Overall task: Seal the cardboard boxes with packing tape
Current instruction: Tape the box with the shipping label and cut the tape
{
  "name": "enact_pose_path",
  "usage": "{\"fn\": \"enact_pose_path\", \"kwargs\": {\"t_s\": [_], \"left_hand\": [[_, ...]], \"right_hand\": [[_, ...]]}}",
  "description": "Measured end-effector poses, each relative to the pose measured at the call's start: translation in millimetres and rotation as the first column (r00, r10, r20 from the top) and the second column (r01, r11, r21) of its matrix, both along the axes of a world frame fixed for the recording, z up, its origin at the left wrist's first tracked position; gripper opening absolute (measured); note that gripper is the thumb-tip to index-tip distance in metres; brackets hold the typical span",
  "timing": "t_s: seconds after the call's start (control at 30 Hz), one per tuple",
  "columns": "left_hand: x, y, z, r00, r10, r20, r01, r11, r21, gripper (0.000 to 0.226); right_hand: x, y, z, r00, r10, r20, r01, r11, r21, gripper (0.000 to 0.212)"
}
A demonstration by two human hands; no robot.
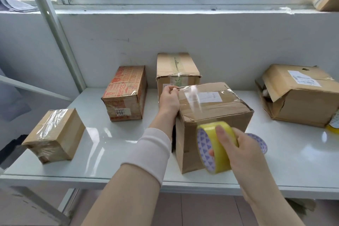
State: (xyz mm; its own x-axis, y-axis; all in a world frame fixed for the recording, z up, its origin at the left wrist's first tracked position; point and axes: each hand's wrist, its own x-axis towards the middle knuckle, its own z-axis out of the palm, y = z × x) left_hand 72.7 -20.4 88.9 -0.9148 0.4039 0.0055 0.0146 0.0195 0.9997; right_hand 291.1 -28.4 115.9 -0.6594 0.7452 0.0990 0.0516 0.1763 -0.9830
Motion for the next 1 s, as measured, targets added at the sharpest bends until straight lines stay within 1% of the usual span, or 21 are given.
{"fn": "enact_pose_path", "kwargs": {"t_s": [0.07, 0.1, 0.2, 0.23, 0.27, 0.3, 0.33, 0.37, 0.4, 0.43, 0.47, 0.5, 0.53, 0.67, 0.77, 0.83, 0.87, 0.93, 1.0], "left_hand": [[1.0, -0.4, 0.3, 1.000, 0.000, -0.024, 0.000, 1.000, -0.018, 0.015], [1.1, 0.1, 0.0, 0.999, 0.005, -0.032, -0.006, 1.000, -0.022, 0.014], [6.0, 0.7, 3.4, 1.000, 0.013, -0.022, -0.013, 1.000, -0.003, 0.013], [9.7, -1.3, 5.1, 1.000, 0.001, -0.004, -0.001, 1.000, 0.028, 0.013], [15.0, -5.9, 5.8, 0.999, -0.033, 0.009, 0.032, 0.995, 0.098, 0.014], [20.1, -12.4, 2.8, 0.997, -0.080, -0.016, 0.081, 0.980, 0.181, 0.017], [25.5, -21.5, -3.8, 0.988, -0.125, -0.094, 0.145, 0.958, 0.248, 0.025], [31.6, -32.6, -12.5, 0.960, -0.169, -0.223, 0.227, 0.937, 0.266, 0.036], [36.9, -43.1, -23.1, 0.902, -0.232, -0.365, 0.325, 0.921, 0.216, 0.050], [40.3, -52.0, -33.4, 0.824, -0.305, -0.478, 0.406, 0.906, 0.121, 0.064], [40.2, -57.8, -42.1, 0.755, -0.364, -0.545, 0.438, 0.899, 0.006, 0.079], [38.5, -60.5, -46.0, 0.714, -0.404, -0.572, 0.440, 0.894, -0.083, 0.092], [34.0, -59.7, -47.9, 0.699, -0.415, -0.582, 0.428, 0.895, -0.125, 0.096], [16.8, -52.4, -41.9, 0.721, -0.351, -0.598, 0.395, 0.917, -0.062, 0.076], [20.1, -52.4, -36.7, 0.790, -0.267, -0.552, 0.348, 0.937, 0.045, 0.062], [29.7, -54.5, -21.2, 0.869, -0.215, -0.445, 0.296, 0.948, 0.119, 0.050], [32.6, -55.1, -13.9, 0.910, -0.184, -0.372, 0.257, 0.953, 0.158, 0.045], [35.7, -56.7, -7.5, 0.973, -0.141, -0.181, 0.181, 0.956, 0.231, 0.045], [32.7, -58.8, -15.5, 0.992, -0.121, 0.023, 0.112, 0.967, 0.230, 0.046]], "right_hand": [[6.4, 2.9, -12.0, 1.000, 0.014, 0.005, -0.013, 0.998, -0.054, 0.046], [5.8, 4.4, -16.0, 1.000, 0.024, 0.005, -0.023, 0.998, -0.055, 0.044], [0.4, 5.5, -25.5, 0.999, 0.035, 0.013, -0.035, 0.998, -0.046, 0.045], [-0.9, 5.8, -28.6, 0.999, 0.035, 0.006, -0.035, 0.998, -0.055, 0.044], [-1.4, 5.9, -30.6, 0.999, 0.036, -0.008, -0.037, 0.997, -0.068, 0.042], [-1.3, 6.6, -32.3, 0.999, 0.038, -0.023, -0.040, 0.996, -0.074, 0.041], [-0.7, 7.6, -34.3, 0.998, 0.044, -0.035, -0.046, 0.996, -0.080, 0.040], [0.0, 8.8, -35.9, 0.998, 0.051, -0.045, -0.055, 0.995, -0.087, 0.040], [0.7, 10.0, -36.0, 0.997, 0.058, -0.051, -0.063, 0.993, -0.096, 0.040], [0.6, 11.2, -35.7, 0.997, 0.063, -0.054, -0.068, 0.993, -0.101, 0.039], [-0.2, 12.8, -36.2, 0.997, 0.066, -0.050, -0.071, 0.993, -0.097, 0.038], [-1.5, 14.2, -36.2, 0.996, 0.073, -0.045, -0.077, 0.993, -0.089, 0.038], [-3.0, 14.7, -34.7, 0.996, 0.085, -0.041, -0.088, 0.992, -0.085, 0.037], [-8.3, 15.9, -23.9, 0.991, 0.128, -0.049, -0.132, 0.987, -0.094, 0.035], [-11.9, 19.0, -8.3, 0.982, 0.174, -0.074, -0.181, 0.978, -0.101, 0.037], [-15.2, 21.2, 7.7, 0.969, 0.218, -0.113, -0.228, 0.971, -0.078, 0.040], [-17.1, 22.2, 15.0, 0.958, 0.243, -0.151, -0.256, 0.964, -0.069, 0.039], [-21.8, 23.9, 26.1, 0.929, 0.288, -0.235, -0.309, 0.949, -0.058, 0.036], [-31.7, 27.1, 26.0, 0.906, 0.312, -0.285, -0.340, 0.939, -0.056, 0.034]]}}
